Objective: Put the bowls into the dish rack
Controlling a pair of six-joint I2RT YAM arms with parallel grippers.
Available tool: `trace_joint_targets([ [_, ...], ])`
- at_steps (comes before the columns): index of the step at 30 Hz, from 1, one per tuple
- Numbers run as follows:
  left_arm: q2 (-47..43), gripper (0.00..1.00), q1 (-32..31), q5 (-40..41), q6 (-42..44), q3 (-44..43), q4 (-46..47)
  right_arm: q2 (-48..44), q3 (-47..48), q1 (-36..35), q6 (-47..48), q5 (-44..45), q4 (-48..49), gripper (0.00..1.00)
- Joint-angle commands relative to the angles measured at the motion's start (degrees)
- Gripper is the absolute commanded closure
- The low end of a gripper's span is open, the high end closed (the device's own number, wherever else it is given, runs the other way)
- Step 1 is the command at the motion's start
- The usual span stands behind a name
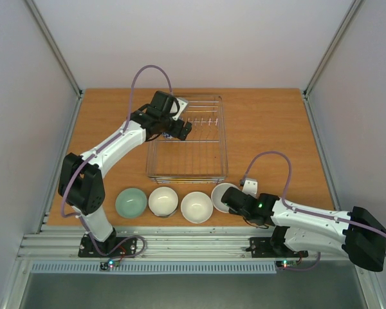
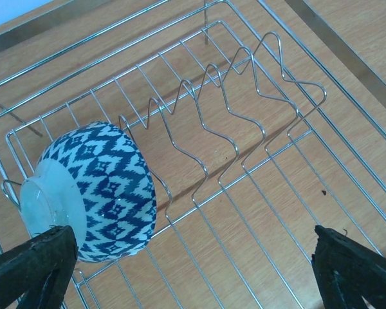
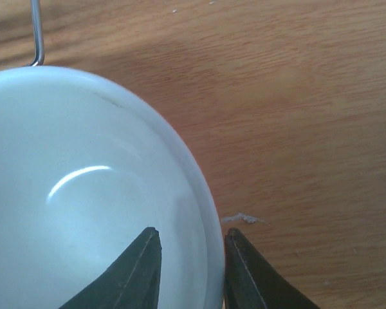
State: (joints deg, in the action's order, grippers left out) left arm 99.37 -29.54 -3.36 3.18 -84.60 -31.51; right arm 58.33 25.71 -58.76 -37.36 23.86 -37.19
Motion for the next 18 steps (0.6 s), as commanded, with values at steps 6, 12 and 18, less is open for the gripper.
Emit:
trace_joint_targets([
  [6,0.47,0.01,0.25,-0.07,-0.06,0.91,1.69,-0.89,-0.72,0.32,-1.91,2.00,-0.43,0.93],
  [12,0.48,0.01,0.26,-0.23,-0.04,0.83,1.54,-4.95,0.05,0.32,-4.35,5.14,-7.47,0.99],
  [18,0.20,0.01,0.24,-2.38,0.26,0.54,0.98,-14.38,3.05,0.16,-9.11,12.38,-22.75,0.99],
])
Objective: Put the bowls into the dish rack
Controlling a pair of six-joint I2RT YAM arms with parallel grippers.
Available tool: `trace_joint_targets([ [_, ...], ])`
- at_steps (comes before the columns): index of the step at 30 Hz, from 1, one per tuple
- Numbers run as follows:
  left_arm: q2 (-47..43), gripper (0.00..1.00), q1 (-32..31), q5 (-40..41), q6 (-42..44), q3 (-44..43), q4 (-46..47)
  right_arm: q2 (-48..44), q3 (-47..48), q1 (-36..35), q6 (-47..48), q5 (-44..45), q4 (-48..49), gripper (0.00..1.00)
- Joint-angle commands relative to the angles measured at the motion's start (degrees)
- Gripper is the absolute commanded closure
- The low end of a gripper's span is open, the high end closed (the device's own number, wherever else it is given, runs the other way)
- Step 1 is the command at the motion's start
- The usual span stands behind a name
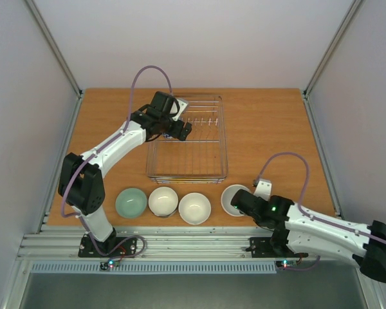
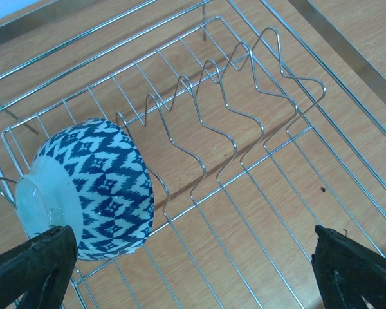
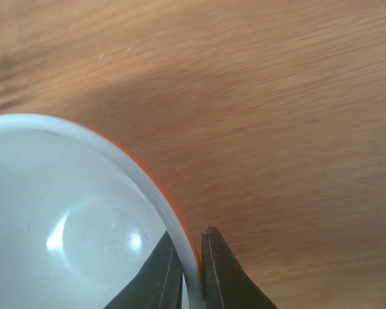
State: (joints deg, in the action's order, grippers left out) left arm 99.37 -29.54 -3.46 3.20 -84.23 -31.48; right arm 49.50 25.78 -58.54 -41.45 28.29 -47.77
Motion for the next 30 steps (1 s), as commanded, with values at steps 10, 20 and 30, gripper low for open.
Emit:
trace_joint_targets([
  [10,-4.77,0.01,0.27,-7.74,2.32,0.45,1.20,-14.41,14.75,-0.06,17.97,8.64,-5.10,0.99],
  [20,-12.70,0.01,2.63,-10.75,2.86,2.48,3.35,8.17,26.00,7.49,37.45,0.19,15.76,0.99],
  [30,-12.62,0.01,10.92,-35.34,-2.88,-2.61,-3.07,14.26,22.29,23.30,40.57,-31.85,44.30,0.99],
])
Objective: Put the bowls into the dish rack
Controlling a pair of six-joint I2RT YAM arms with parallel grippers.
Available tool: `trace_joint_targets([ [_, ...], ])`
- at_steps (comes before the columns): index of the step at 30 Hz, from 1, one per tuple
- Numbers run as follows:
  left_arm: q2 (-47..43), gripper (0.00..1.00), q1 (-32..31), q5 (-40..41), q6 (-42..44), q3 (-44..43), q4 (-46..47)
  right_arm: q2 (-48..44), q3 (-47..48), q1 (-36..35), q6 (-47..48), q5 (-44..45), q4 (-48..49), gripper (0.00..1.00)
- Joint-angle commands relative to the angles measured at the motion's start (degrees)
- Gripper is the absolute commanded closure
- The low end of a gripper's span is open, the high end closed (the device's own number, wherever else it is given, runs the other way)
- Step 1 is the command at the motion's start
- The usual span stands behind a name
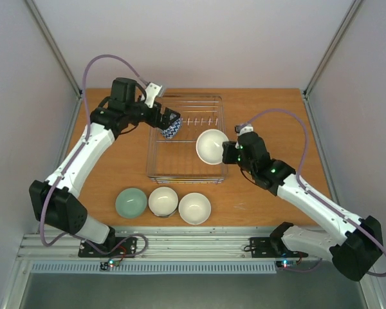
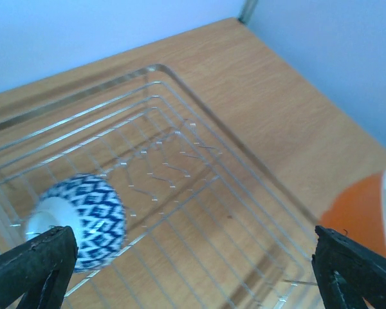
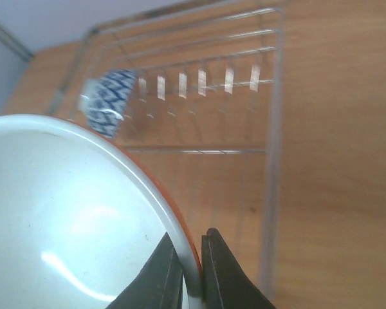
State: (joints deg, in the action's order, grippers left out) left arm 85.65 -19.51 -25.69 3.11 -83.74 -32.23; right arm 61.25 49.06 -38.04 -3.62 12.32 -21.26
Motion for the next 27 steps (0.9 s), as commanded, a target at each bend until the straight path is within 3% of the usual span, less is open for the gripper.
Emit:
trace_joint_targets([
  [1,1.59,0.01,1.22,-15.72,-3.80,-3.55,-2.52,3.90,-0.87,3.51,2.67,-19.79,20.28,0.99],
  [6,1.24,0.01,2.16,-23.60,-6.47,-1.92,1.32,12.46,-0.92,6.61,-0.06,-31.09,34.95,0.99],
  [9,1.44,0.01,2.32,-27.22,-8.21,-1.01,2.48,16.51,-0.98,7.01,-0.20,-32.72,43.11,0.99],
  [27,6.73,0.01,2.62,-27.21,-7.95,-2.13,-1.38,26.47,-0.39,12.13,-6.10,-42.24,64.25,0.99],
])
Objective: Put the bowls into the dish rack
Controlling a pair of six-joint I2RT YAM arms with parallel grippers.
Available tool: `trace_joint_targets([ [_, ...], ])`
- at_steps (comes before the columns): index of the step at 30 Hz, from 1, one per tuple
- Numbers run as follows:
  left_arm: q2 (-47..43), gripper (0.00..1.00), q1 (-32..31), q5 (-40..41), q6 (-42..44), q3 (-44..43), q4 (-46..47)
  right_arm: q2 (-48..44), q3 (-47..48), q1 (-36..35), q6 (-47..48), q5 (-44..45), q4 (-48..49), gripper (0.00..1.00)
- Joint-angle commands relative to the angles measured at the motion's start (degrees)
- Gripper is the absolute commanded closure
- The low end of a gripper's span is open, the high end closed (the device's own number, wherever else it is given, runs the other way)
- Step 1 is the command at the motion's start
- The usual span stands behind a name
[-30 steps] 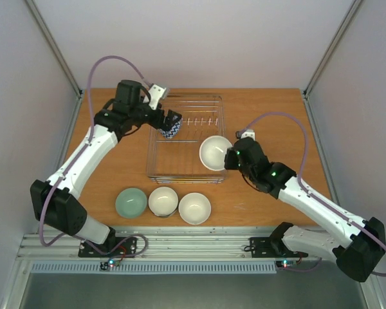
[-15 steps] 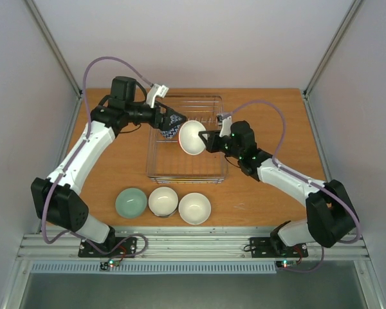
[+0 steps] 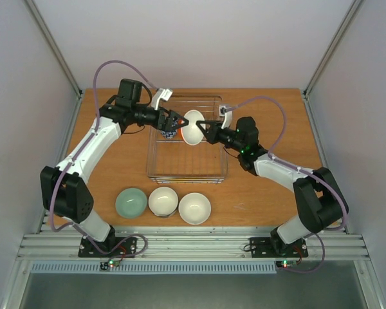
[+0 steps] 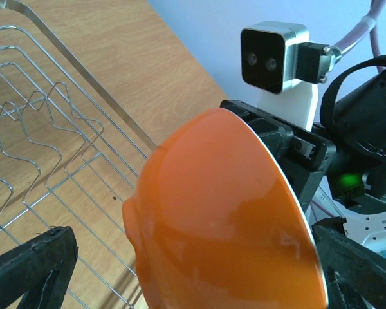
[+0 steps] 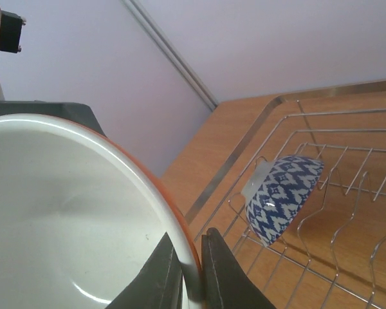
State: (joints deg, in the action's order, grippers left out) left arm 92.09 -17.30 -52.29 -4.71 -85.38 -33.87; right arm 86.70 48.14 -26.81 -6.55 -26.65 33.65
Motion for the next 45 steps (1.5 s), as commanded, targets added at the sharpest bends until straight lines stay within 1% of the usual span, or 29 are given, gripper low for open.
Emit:
trace_joint_targets([
  [1,0.24,0.01,0.36,-0.62,-0.12,-0.41,0.28,1.61,0.55,1.11,-3.73,-3.64,10.32,0.99],
  [8,0.92,0.01,0.34,-4.10,-0.50,-0.11,1.10,6.96,0.61,2.70,-8.26,-6.00,20.63,0.99],
  [12,1.48,0.01,0.42,-4.60,-0.69,-0.08,1.28,9.94,0.81,3.83,-11.24,-6.76,25.30,0.99],
  [13,1.52,0.02,0.41,-4.92,-0.67,-0.05,1.26,10.27,0.92,3.95,-11.31,-6.64,25.70,0.99],
  [16,2.10,0.16,0.37,-5.87,-0.58,-0.24,1.22,10.87,1.23,3.96,-11.11,-6.62,26.08,0.99],
  [18,2.71,0.22,0.33,-6.42,-0.69,-0.41,1.15,11.31,1.78,3.96,-11.17,-7.04,26.16,0.99],
  [19,3.12,0.22,0.29,-6.60,-0.73,-0.48,1.07,11.45,1.90,3.96,-11.20,-7.09,26.39,0.99],
  [22,4.09,0.22,0.07,-6.69,-0.78,-0.60,0.77,11.61,2.19,3.96,-11.21,-7.22,26.54,0.99],
  [27,5.27,0.14,-0.34,-6.18,-0.72,-0.80,0.73,12.55,2.75,3.96,-12.22,-8.18,27.77,0.99],
  [30,5.45,0.15,-0.52,-6.05,-0.67,-0.69,0.78,13.07,2.79,3.96,-12.86,-8.65,28.58,0.99],
  [32,5.54,0.25,-0.65,-6.20,-0.65,-0.66,0.93,13.38,2.75,3.96,-13.29,-8.91,29.20,0.99],
  [35,5.63,0.51,-0.66,-6.41,-0.73,-0.62,1.07,13.52,2.80,3.96,-13.57,-9.07,29.58,0.99],
  [36,5.64,0.58,-0.68,-6.48,-0.66,-0.58,1.09,13.62,2.79,3.96,-13.67,-9.14,29.70,0.99],
  [37,5.64,0.61,-0.65,-6.50,-0.72,-0.57,1.08,13.75,2.75,3.96,-13.93,-9.38,29.94,0.99],
  [38,5.64,0.62,-0.68,-6.46,-0.67,-0.52,1.18,13.83,2.85,3.96,-14.17,-9.63,30.24,0.99],
  [40,5.65,0.69,-0.66,-6.35,-0.66,-0.48,1.29,14.09,2.82,3.93,-14.78,-10.05,30.98,0.99],
  [43,5.66,0.95,-0.65,-6.02,-0.61,-0.43,1.49,14.25,2.56,3.96,-15.16,-10.25,31.69,0.99],
  [44,5.69,0.99,-0.70,-5.84,-0.57,-0.40,1.46,14.29,2.42,3.96,-15.11,-10.19,31.72,0.99],
  [45,5.69,0.99,-0.68,-5.74,-0.63,-0.35,1.45,14.29,2.26,3.96,-15.07,-10.21,31.85,0.99],
])
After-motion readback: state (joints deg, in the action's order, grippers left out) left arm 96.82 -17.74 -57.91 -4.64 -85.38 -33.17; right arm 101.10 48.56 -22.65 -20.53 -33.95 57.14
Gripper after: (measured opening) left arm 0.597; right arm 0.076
